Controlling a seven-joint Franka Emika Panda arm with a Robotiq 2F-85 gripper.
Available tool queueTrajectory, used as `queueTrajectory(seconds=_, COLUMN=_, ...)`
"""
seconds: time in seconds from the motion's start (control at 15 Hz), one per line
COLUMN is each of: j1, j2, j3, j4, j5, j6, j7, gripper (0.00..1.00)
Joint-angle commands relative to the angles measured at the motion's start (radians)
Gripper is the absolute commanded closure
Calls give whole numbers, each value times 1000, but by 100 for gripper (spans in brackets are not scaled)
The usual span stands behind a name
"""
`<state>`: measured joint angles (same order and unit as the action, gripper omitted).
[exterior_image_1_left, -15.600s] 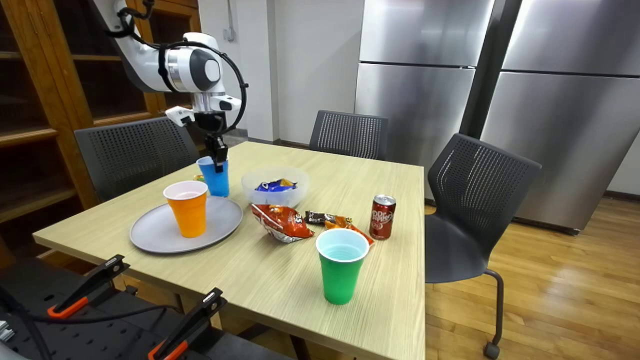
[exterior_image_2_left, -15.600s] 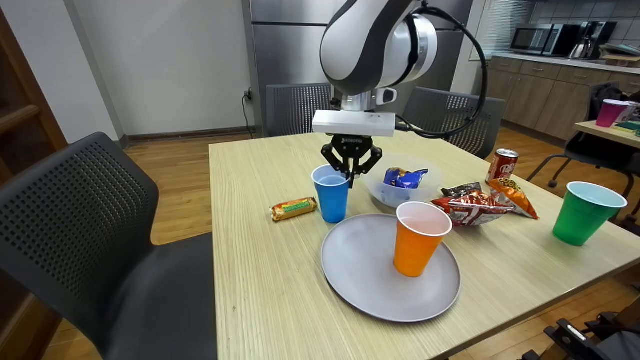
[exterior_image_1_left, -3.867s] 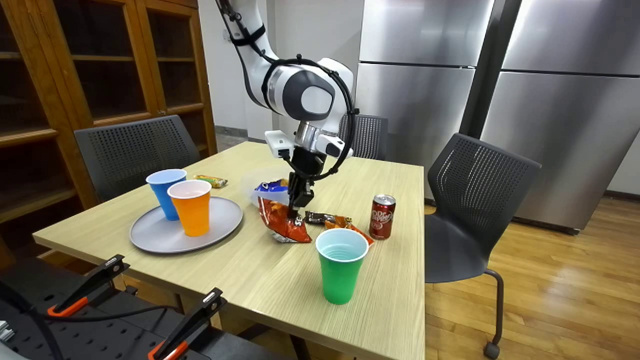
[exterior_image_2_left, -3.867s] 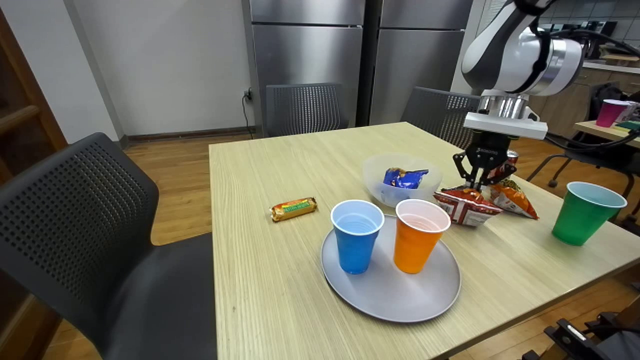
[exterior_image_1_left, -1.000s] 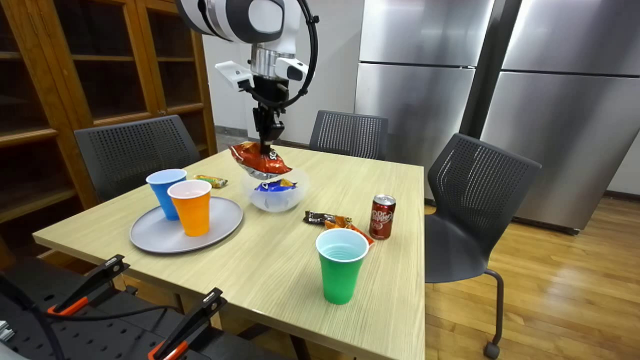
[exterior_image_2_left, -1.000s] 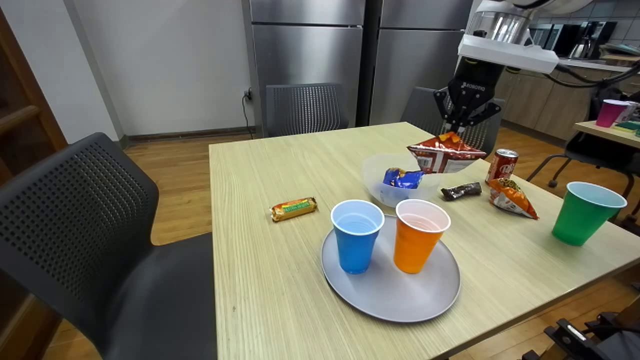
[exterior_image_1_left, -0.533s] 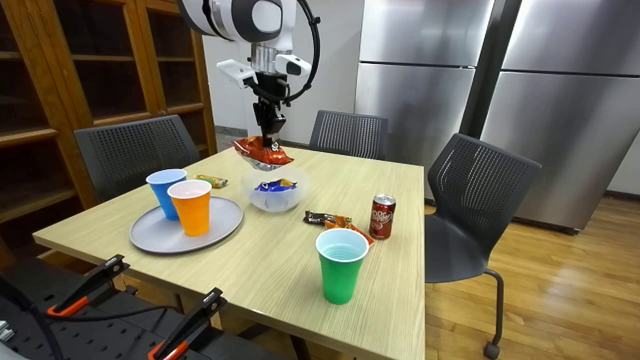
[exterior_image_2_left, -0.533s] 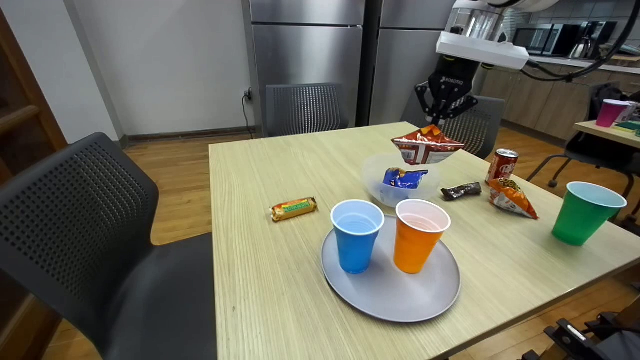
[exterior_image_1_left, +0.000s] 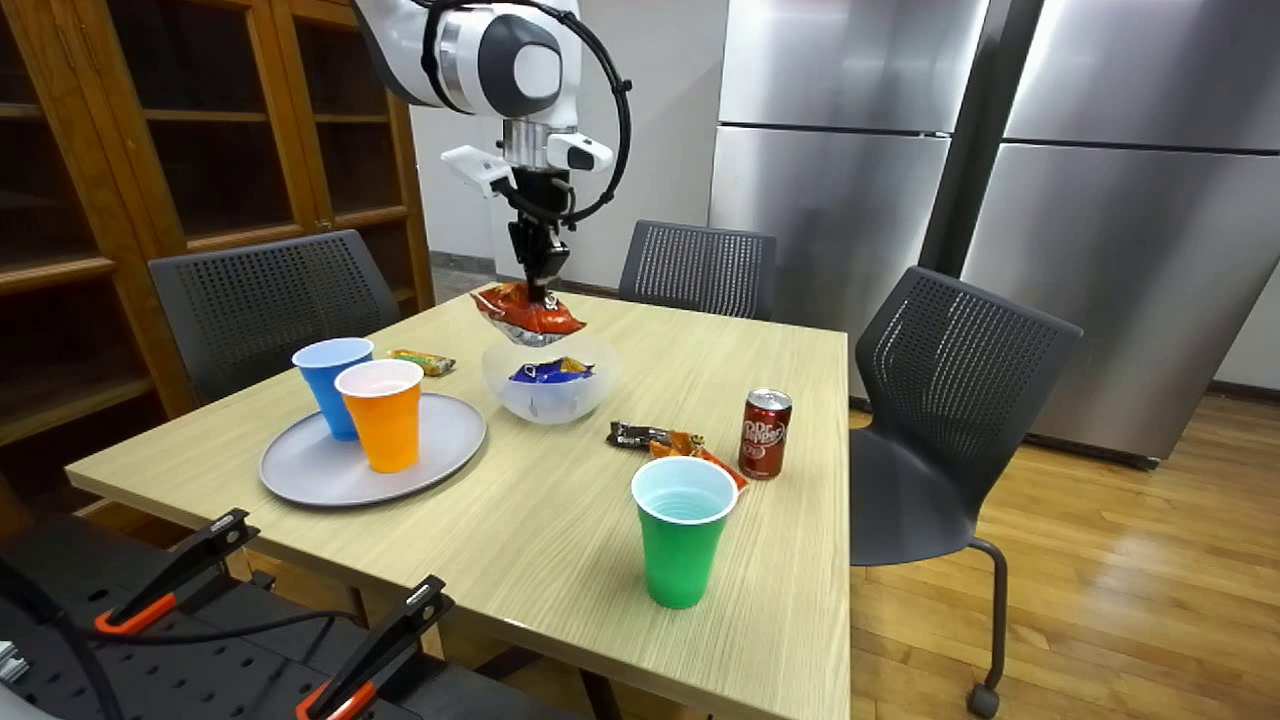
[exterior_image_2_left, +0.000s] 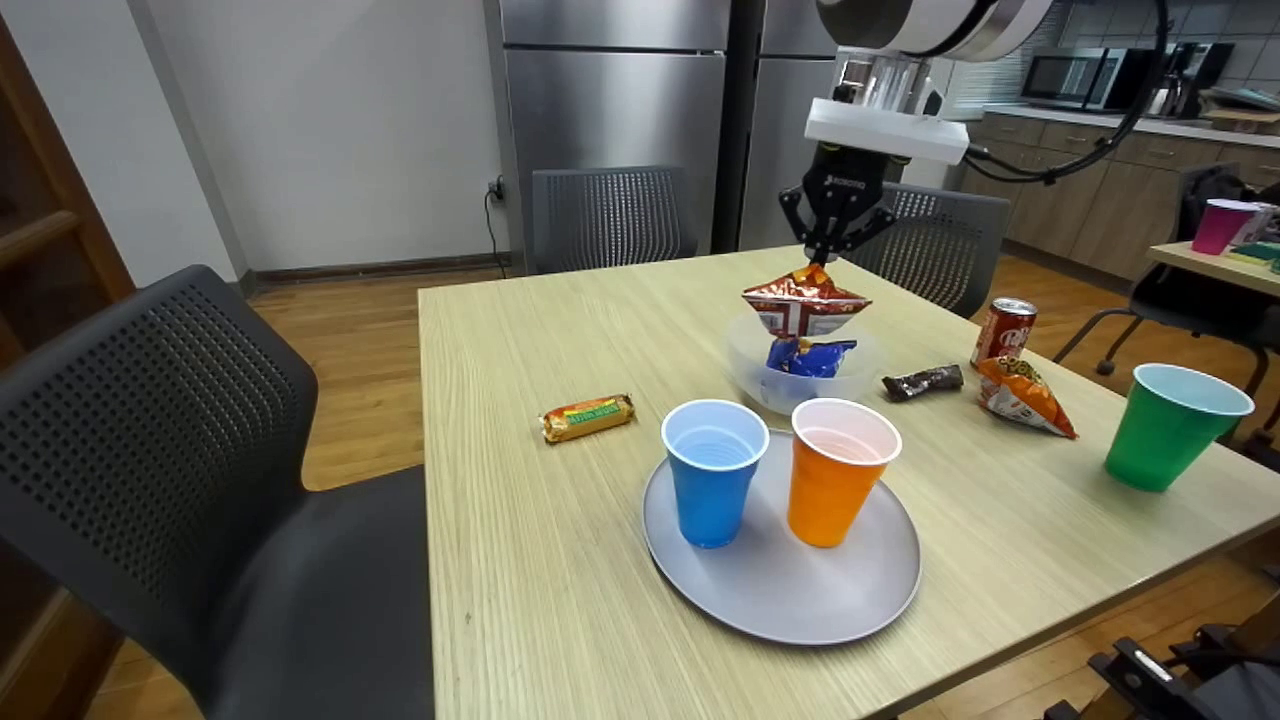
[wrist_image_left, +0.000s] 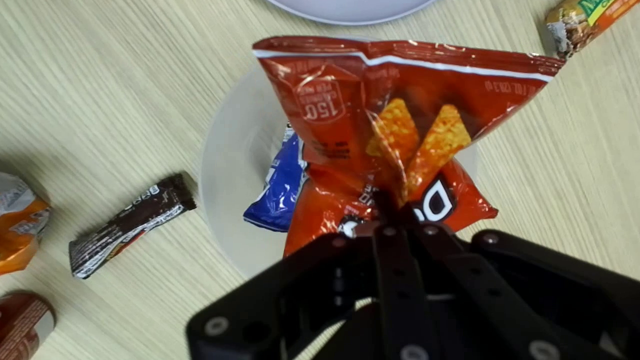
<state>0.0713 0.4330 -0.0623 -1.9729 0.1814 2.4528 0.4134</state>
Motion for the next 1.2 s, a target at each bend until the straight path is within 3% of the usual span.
queueTrajectory(seconds=0.0, j1=30, j2=85, j3=-16, j4=109, j5=-37, j6=-19, j7=94, gripper=100)
queueTrajectory(seconds=0.73, j1=43, j2=207, j3=-31, j4=234, j5=-32, j6=-32, j7=133, gripper=100)
queueTrajectory(seconds=0.8, j1=47, j2=209, j3=-37, j4=237, j5=-41, j6=-42, j7=135, gripper=74)
queueTrajectory(seconds=0.93, j1=47, j2=208, j3=-42, j4=234, j5=-42, j6=-40, j7=135, gripper=66)
queueTrajectory(seconds=1.13, j1=46, j2=189, j3=-45, j4=210, j5=-39, j6=-27, j7=129, gripper=43)
